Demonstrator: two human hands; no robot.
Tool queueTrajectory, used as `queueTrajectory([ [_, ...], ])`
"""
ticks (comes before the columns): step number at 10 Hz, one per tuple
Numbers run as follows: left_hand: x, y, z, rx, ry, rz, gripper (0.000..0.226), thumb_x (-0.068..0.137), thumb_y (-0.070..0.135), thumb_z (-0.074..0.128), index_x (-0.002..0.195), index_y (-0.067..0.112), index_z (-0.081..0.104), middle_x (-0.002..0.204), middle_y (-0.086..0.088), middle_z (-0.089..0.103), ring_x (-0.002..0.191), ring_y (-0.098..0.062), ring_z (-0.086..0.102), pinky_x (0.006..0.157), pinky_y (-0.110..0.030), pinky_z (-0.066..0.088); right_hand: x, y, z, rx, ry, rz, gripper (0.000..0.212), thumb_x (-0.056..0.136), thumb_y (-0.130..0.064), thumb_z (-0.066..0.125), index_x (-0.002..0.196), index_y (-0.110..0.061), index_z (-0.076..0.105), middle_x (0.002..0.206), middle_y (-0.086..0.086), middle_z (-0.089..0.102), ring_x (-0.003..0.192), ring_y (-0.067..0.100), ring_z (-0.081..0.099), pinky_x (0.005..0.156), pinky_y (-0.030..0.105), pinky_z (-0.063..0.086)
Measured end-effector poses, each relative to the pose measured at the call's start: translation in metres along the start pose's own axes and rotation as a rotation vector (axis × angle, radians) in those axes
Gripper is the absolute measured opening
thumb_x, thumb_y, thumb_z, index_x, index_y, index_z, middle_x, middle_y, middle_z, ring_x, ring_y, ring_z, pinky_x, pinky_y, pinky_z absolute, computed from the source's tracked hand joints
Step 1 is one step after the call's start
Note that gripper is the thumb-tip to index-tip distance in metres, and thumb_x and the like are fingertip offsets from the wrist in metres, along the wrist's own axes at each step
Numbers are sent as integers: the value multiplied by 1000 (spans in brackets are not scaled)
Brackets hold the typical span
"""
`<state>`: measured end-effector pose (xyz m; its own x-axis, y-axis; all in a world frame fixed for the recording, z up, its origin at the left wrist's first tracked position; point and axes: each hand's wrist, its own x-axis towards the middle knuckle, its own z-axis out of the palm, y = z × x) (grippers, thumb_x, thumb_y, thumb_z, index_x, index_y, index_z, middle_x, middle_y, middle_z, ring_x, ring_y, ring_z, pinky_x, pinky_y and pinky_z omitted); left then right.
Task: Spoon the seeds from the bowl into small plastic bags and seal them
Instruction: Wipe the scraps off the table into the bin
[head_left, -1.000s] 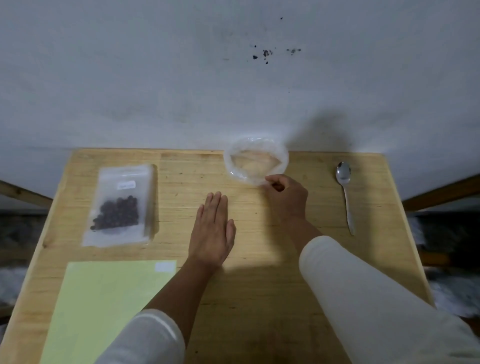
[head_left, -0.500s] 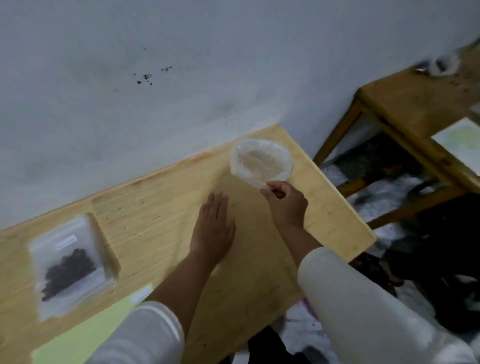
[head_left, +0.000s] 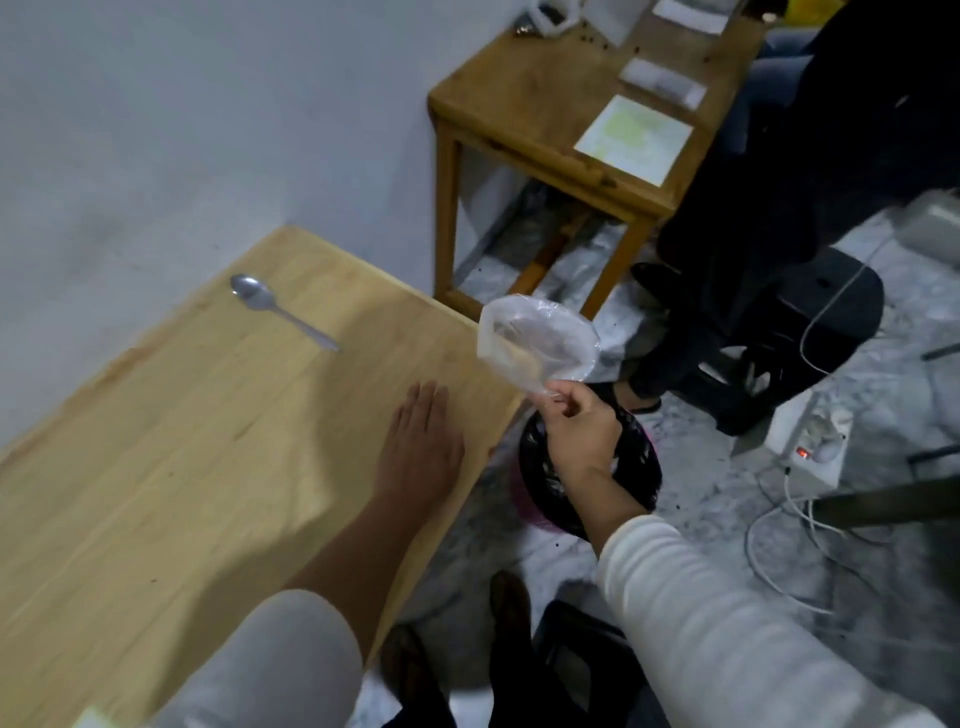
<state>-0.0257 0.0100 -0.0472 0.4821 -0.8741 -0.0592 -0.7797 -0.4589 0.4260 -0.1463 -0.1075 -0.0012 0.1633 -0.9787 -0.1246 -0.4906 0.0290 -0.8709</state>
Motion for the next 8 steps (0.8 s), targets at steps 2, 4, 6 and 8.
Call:
queueTrajectory([
  [2, 33, 34, 39, 38, 16, -21, 55, 89, 27, 34, 128, -10, 48, 134, -28, 49, 124, -43, 47, 97, -53, 41, 25, 65, -45, -24, 65, 151, 14, 78, -15, 73, 91, -10, 69, 74, -1, 62, 69, 9, 57, 63, 0, 40],
  [4, 40, 41, 55, 85, 109, -72, 55, 91, 30, 33, 133, -5, 44, 139, -26, 44, 130, -41, 40, 103, -53, 32, 49, 115, -71, -43, 68, 260, 16, 82, -14, 70, 97, -11, 70, 82, 2, 65, 74, 11, 58, 62, 0, 40],
  [6, 37, 45, 55, 102, 196, -84, 55, 92, 33, 37, 136, 0, 42, 142, -22, 41, 134, -38, 35, 108, -50, 26, 69, 140, -79, -189, -151, 287, 38, 87, -15, 62, 124, -22, 60, 105, 7, 66, 97, 20, 61, 85, 15, 41],
  [8, 37, 50, 54, 117, 217, -99, 52, 92, 30, 39, 135, 1, 44, 141, -20, 43, 134, -36, 36, 108, -50, 28, 77, 128, -74, -509, -510, 71, 30, 89, -23, 60, 115, -9, 64, 117, 12, 63, 106, 26, 59, 82, 26, 43],
])
